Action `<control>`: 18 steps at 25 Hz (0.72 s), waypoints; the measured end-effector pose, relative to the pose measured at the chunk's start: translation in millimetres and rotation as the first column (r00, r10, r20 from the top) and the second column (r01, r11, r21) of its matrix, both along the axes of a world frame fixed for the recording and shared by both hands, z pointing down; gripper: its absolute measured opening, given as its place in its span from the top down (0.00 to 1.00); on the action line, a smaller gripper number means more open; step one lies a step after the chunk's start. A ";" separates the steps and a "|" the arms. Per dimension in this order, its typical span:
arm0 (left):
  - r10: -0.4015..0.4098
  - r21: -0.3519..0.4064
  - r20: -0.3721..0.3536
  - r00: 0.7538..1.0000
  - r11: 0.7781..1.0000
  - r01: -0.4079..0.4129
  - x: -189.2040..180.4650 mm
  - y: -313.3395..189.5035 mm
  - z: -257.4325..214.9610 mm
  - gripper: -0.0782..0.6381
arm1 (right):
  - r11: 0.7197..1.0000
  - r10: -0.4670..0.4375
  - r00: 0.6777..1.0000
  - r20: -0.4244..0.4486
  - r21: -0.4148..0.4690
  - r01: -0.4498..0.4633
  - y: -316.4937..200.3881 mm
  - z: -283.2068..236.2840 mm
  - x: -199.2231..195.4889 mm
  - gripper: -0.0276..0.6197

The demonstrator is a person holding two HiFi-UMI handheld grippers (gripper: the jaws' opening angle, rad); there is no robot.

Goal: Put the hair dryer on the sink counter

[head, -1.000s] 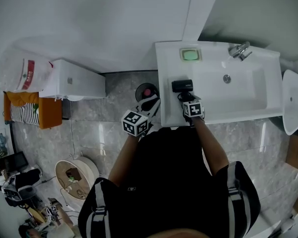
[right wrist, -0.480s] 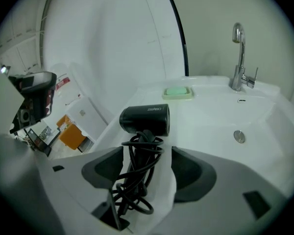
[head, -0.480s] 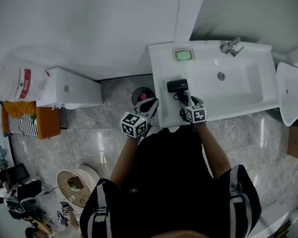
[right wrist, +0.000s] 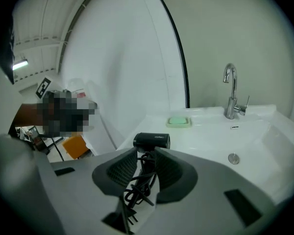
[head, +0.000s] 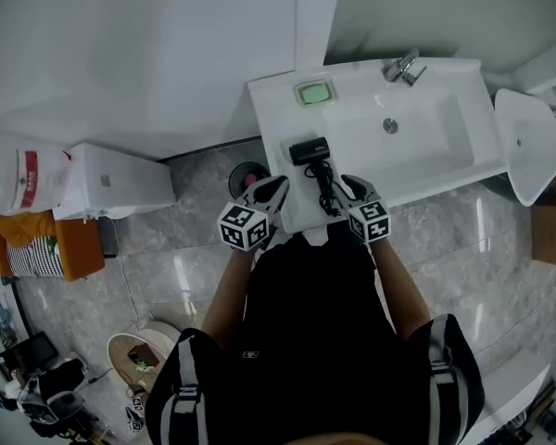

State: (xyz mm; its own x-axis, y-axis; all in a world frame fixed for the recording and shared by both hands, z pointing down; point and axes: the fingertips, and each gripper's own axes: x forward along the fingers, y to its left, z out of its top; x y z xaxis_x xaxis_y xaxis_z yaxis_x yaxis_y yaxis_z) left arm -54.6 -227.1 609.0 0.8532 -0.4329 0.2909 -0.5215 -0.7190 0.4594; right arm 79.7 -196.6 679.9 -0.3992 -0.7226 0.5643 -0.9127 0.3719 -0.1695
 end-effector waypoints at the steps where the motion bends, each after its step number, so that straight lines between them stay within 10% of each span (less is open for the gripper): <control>1: 0.008 0.001 -0.004 1.000 1.000 -0.008 3.9 1.6 -1.1 0.86 | 1.000 0.002 1.000 0.014 0.005 -0.002 3.0 -3.7 1.5 0.73; 18: 0.047 0.008 0.005 0.999 0.999 -0.047 15.4 7.9 -1.0 0.86 | 0.994 -0.065 0.997 0.050 0.088 0.061 4.2 -41.5 -17.5 0.87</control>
